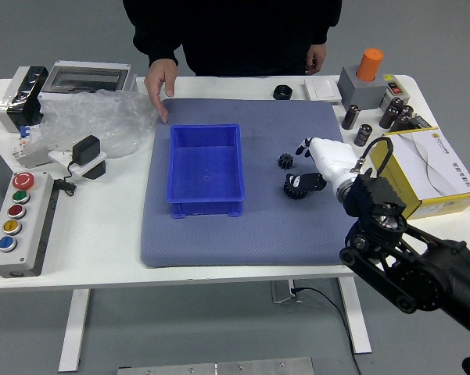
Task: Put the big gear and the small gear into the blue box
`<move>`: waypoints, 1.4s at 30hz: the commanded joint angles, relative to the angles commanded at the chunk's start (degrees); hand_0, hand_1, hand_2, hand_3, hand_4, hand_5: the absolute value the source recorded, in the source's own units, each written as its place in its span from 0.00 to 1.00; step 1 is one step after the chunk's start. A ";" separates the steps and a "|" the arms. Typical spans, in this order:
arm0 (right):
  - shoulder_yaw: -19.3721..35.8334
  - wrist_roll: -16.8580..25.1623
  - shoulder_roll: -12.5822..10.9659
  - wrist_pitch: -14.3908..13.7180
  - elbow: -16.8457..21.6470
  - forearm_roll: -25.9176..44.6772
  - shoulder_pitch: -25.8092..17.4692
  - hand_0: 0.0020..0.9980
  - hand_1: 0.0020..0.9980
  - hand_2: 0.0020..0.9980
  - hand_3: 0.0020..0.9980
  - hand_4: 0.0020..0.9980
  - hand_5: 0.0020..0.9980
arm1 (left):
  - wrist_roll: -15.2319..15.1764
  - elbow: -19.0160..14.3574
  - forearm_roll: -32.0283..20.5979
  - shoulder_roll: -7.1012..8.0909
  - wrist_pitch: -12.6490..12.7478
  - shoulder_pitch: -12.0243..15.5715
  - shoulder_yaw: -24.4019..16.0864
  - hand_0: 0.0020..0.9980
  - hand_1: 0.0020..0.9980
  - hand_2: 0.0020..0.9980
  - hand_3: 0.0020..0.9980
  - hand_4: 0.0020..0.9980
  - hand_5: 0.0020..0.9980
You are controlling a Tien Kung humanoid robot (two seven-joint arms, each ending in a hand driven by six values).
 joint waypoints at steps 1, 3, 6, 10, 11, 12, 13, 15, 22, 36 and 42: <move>-0.56 0.20 0.04 -0.07 -0.36 0.15 0.13 0.69 0.60 0.67 0.68 0.78 0.36 | 0.00 0.00 0.05 -0.02 -0.01 -0.02 -0.02 0.81 0.80 0.81 0.84 0.63 0.28; -1.27 0.52 0.10 -0.15 -0.98 0.45 0.36 0.69 0.59 0.66 0.68 0.79 0.35 | 0.00 0.00 0.17 -0.04 -0.04 -0.05 -0.07 0.82 0.80 0.81 0.84 0.63 0.29; -1.92 1.24 0.17 -0.40 -2.08 0.99 0.73 0.69 0.59 0.66 0.68 0.79 0.35 | 0.00 0.00 0.27 -0.06 -0.05 -0.10 -0.08 0.82 0.80 0.81 0.84 0.63 0.29; -2.33 2.31 0.24 -0.59 -3.65 2.15 1.22 0.69 0.59 0.66 0.68 0.79 0.33 | 0.02 0.00 0.34 -0.05 -0.04 -0.10 -0.05 0.82 0.80 0.81 0.84 0.63 0.29; -2.35 2.63 0.27 -0.64 -4.07 2.53 1.37 0.69 0.59 0.66 0.68 0.79 0.33 | 0.03 0.00 0.37 -0.05 -0.04 -0.10 -0.05 0.82 0.80 0.81 0.84 0.63 0.29; -2.35 2.83 0.30 -0.63 -4.35 2.81 1.48 0.69 0.59 0.66 0.68 0.79 0.33 | 0.04 0.00 0.39 -0.06 -0.04 -0.10 -0.04 0.82 0.80 0.81 0.84 0.63 0.29; -2.32 3.08 0.35 -0.59 -4.68 3.18 1.62 0.69 0.59 0.66 0.68 0.79 0.33 | 0.05 0.00 0.42 -0.07 -0.04 -0.11 -0.03 0.82 0.80 0.81 0.84 0.63 0.29; -2.25 3.51 0.46 -0.47 -5.31 3.97 1.85 0.68 0.59 0.66 0.67 0.80 0.34 | 0.05 0.00 0.46 -0.09 -0.04 -0.14 -0.01 0.82 0.80 0.81 0.84 0.63 0.29; -2.06 4.03 0.69 0.98 -7.13 6.48 2.54 0.69 0.60 0.67 0.68 0.81 0.34 | 0.06 0.00 0.59 -0.02 -0.04 -0.30 0.02 0.82 0.80 0.81 0.84 0.63 0.29; -2.68 2.80 1.21 3.50 -8.41 7.94 3.32 0.70 0.61 0.68 0.69 0.82 0.35 | 0.09 0.00 0.68 0.07 -0.02 -0.37 0.03 0.82 0.80 0.81 0.84 0.63 0.29; -3.45 1.82 1.32 4.14 -8.35 7.86 3.52 0.69 0.60 0.67 0.68 0.81 0.35 | 0.12 0.00 0.54 0.09 0.01 -0.41 0.12 0.82 0.80 0.81 0.84 0.63 0.29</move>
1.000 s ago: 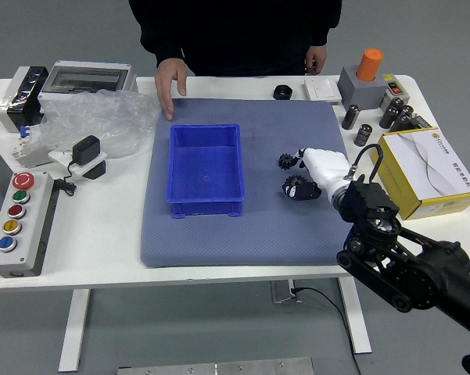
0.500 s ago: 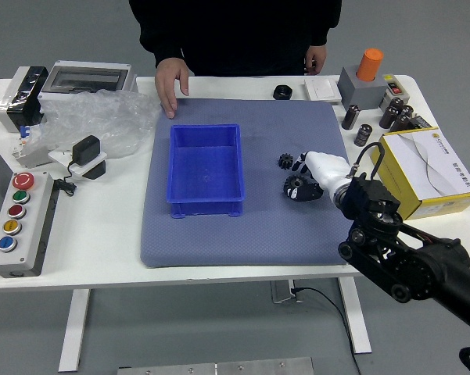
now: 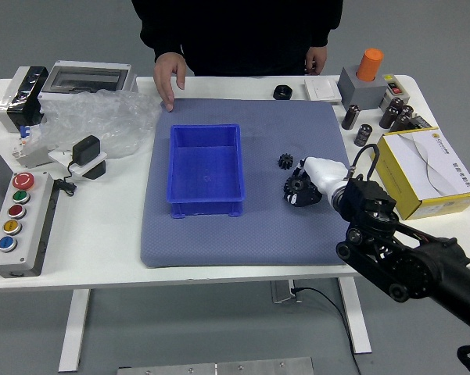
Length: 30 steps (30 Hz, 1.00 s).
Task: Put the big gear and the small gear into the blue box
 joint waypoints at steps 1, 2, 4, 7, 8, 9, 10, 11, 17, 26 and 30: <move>-0.14 -0.15 0.03 0.01 0.03 -0.13 0.04 0.69 0.60 0.67 0.68 0.81 0.35 | 0.00 0.00 -0.02 0.01 0.01 -0.01 0.01 0.82 0.80 0.81 0.84 0.63 0.29; -0.28 -0.28 0.06 0.00 0.06 -0.25 0.07 0.69 0.60 0.67 0.68 0.81 0.35 | 0.00 0.00 -0.03 0.01 0.01 -0.02 0.01 0.82 0.80 0.81 0.84 0.63 0.29; -0.60 -0.51 0.14 -0.12 0.10 -0.58 0.12 0.63 0.56 0.63 0.66 0.79 0.37 | 0.00 0.00 -0.06 0.02 0.02 -0.04 0.01 0.82 0.80 0.81 0.84 0.63 0.29; -0.95 -0.65 0.21 -0.31 0.12 -1.05 0.13 0.63 0.56 0.63 0.66 0.79 0.37 | 0.00 0.00 -0.08 0.01 0.01 -0.07 0.01 0.82 0.80 0.81 0.84 0.63 0.29; -1.06 -0.67 0.23 -0.39 0.11 -1.30 0.12 0.63 0.56 0.63 0.66 0.79 0.37 | 0.00 0.00 -0.10 0.00 0.01 -0.08 0.01 0.82 0.80 0.81 0.84 0.63 0.29; -1.17 -0.69 0.25 -0.48 0.10 -1.51 0.12 0.64 0.51 0.58 0.65 0.70 0.30 | 0.00 0.00 -0.12 -0.01 0.01 -0.08 0.02 0.82 0.80 0.81 0.84 0.63 0.29; -1.28 -0.70 0.26 -0.59 0.08 -1.72 0.11 0.64 0.51 0.58 0.65 0.70 0.30 | 0.01 0.00 -0.15 -0.02 0.01 -0.08 0.03 0.82 0.80 0.81 0.84 0.63 0.29; -1.38 -0.70 0.27 -0.75 0.05 -1.97 0.10 0.64 0.51 0.58 0.65 0.70 0.30 | 0.02 0.00 -0.19 -0.04 0.01 -0.08 0.06 0.82 0.80 0.81 0.84 0.63 0.29; -1.59 -0.53 0.30 -2.02 -0.11 -2.97 0.11 0.66 0.45 0.50 0.59 0.69 0.17 | 0.06 0.00 -0.40 -0.05 0.06 -0.03 0.21 0.82 0.80 0.81 0.84 0.63 0.29; -1.52 -0.30 0.35 -3.08 -0.41 -3.17 0.23 0.57 0.41 0.45 0.51 0.72 0.08 | 0.04 0.00 -0.50 -0.07 0.07 -0.13 0.25 0.82 0.80 0.81 0.84 0.63 0.29; -1.17 -0.23 0.37 -3.43 -0.41 -3.22 0.26 0.55 0.41 0.43 0.49 0.72 0.07 | 0.05 0.00 -0.59 -0.07 0.07 -0.12 0.29 0.82 0.80 0.81 0.84 0.63 0.29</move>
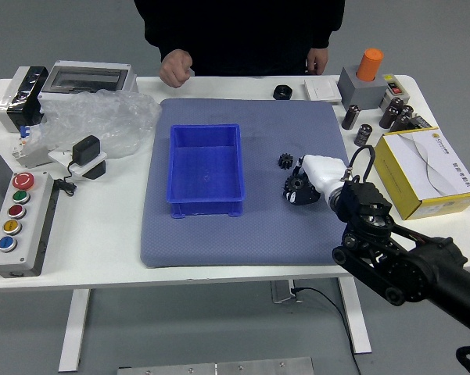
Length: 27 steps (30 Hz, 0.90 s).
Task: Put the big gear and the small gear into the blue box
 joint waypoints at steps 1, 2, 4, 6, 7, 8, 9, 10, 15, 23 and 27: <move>0.23 0.00 -0.01 -0.12 0.07 -0.11 0.03 0.55 0.41 0.43 0.49 0.72 0.07 | 0.01 0.00 -0.01 0.00 0.00 0.01 0.01 0.82 0.80 0.81 0.84 0.63 0.29; 0.38 0.00 -0.02 -0.19 0.13 -0.17 0.05 0.55 0.41 0.43 0.49 0.72 0.07 | 0.01 0.00 -0.03 0.01 0.01 0.01 0.01 0.82 0.80 0.81 0.84 0.63 0.29; 0.68 -0.02 -0.06 -0.30 0.28 -0.28 0.09 0.54 0.40 0.43 0.47 0.71 0.07 | 0.01 0.00 -0.04 0.01 0.01 0.02 0.02 0.82 0.80 0.81 0.84 0.63 0.29; 1.18 -0.11 -0.15 -0.40 0.59 -0.47 0.15 0.54 0.40 0.43 0.47 0.71 0.07 | 0.01 0.00 -0.05 0.02 0.00 0.03 0.02 0.82 0.80 0.81 0.84 0.63 0.29; 1.42 -0.15 -0.19 -0.43 0.75 -0.55 0.18 0.54 0.40 0.43 0.47 0.71 0.07 | 0.01 0.00 -0.05 0.03 0.00 0.03 0.02 0.82 0.80 0.81 0.84 0.63 0.29; 1.70 -0.22 -0.24 -0.45 0.96 -0.66 0.21 0.54 0.40 0.43 0.47 0.71 0.07 | 0.02 0.00 -0.05 0.04 0.00 0.04 0.02 0.82 0.80 0.81 0.84 0.63 0.29; 2.02 -0.33 -0.30 -0.44 1.26 -0.82 0.26 0.54 0.40 0.42 0.47 0.70 0.07 | 0.02 0.00 -0.04 0.05 0.00 0.04 0.00 0.82 0.80 0.81 0.84 0.63 0.29; 2.32 -0.43 -0.35 -0.42 1.55 -0.97 0.31 0.54 0.40 0.42 0.47 0.70 0.07 | 0.02 0.00 -0.02 0.06 -0.01 0.05 -0.01 0.82 0.80 0.81 0.84 0.63 0.29; 4.20 -1.34 -0.62 0.08 3.91 -2.26 0.82 0.54 0.41 0.42 0.47 0.70 0.06 | 0.01 0.00 0.10 0.15 -0.05 0.02 -0.14 0.82 0.80 0.81 0.84 0.63 0.29; 5.80 -2.96 -0.44 1.37 9.05 -4.22 2.82 0.55 0.41 0.42 0.47 0.70 0.06 | 0.05 0.00 0.45 0.30 -0.17 0.03 -0.47 0.82 0.80 0.81 0.84 0.63 0.29; 5.65 -3.46 0.36 1.88 10.89 -4.81 4.01 0.55 0.41 0.42 0.47 0.70 0.06 | 0.08 0.00 0.77 0.36 -0.27 0.09 -0.70 0.82 0.80 0.81 0.84 0.63 0.28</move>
